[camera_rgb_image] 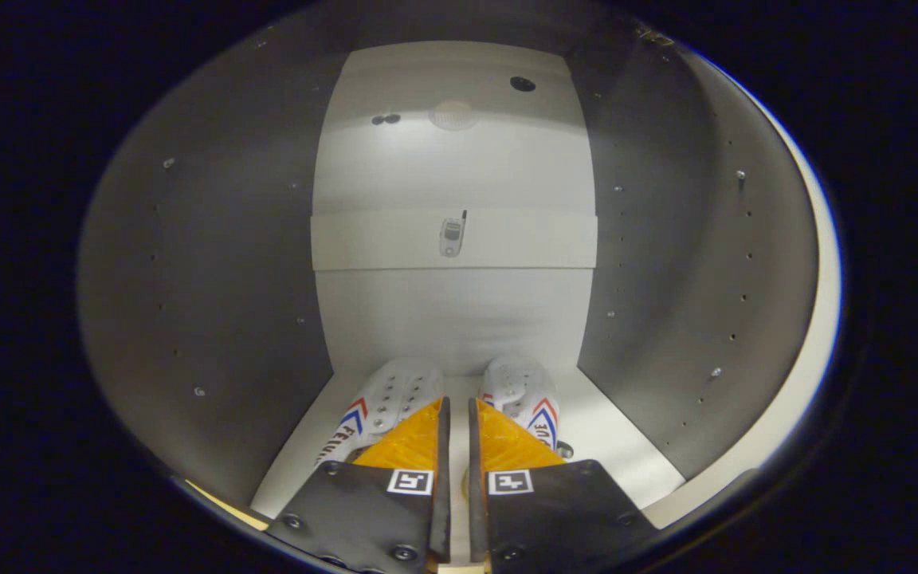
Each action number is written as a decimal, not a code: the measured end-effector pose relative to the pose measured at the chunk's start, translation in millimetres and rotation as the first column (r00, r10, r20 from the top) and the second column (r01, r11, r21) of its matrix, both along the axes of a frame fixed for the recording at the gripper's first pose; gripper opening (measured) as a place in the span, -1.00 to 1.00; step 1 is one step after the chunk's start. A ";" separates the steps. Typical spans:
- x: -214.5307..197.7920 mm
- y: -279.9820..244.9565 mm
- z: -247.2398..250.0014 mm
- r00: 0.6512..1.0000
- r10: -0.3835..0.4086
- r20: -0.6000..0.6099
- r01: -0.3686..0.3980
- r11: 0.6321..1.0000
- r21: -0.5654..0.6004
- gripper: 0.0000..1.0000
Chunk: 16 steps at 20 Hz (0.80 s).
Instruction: Open the shoe cabinet door, grab the shoes and put them into the shoe cabinet, then close the shoe cabinet door.
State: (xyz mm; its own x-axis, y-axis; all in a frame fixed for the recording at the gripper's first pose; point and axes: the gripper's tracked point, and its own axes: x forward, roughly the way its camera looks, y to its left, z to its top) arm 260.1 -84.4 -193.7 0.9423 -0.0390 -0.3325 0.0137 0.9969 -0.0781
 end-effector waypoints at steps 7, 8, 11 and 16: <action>-44.6 14.8 8.2 1.000 -0.004 0.006 0.004 1.000 0.005 -0.78; -53.6 17.3 9.9 1.000 -0.005 0.007 0.005 1.000 0.007 -0.78; -79.7 23.6 13.8 1.000 -0.012 0.010 0.012 1.000 0.014 -0.78; -129.9 34.8 25.6 0.999 -0.024 0.031 0.023 0.999 0.039 -0.78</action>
State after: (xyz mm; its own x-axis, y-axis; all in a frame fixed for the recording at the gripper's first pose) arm 130.2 -49.6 -168.2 0.9513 -0.0492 -0.3042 0.0393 0.9985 -0.0386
